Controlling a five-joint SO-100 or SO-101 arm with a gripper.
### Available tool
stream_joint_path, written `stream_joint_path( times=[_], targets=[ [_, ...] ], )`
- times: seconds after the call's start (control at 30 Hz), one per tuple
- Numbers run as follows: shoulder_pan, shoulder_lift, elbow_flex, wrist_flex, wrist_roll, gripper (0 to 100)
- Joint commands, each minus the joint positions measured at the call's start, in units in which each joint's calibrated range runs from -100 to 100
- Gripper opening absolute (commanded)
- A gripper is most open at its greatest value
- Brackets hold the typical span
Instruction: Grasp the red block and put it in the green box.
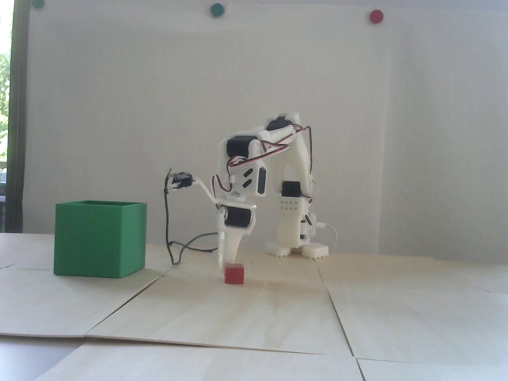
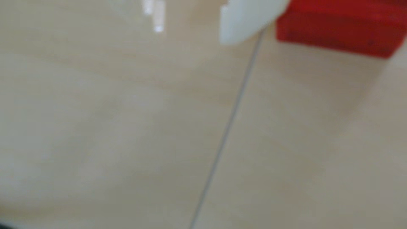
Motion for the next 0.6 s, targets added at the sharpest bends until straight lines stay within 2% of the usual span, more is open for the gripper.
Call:
stream_joint_path(
  times=[0.0, 0.17, 0.33, 0.57],
  targets=[
    [-2.38, -12.55, -1.07, 1.42, 0.11, 10],
    [-4.15, -18.39, -0.36, 7.82, 0.73, 10],
    [-6.57, -19.34, -0.99, 8.08, 6.66, 10],
    [-7.93, -19.42, -0.36, 7.91, 10.41, 10]
  ],
)
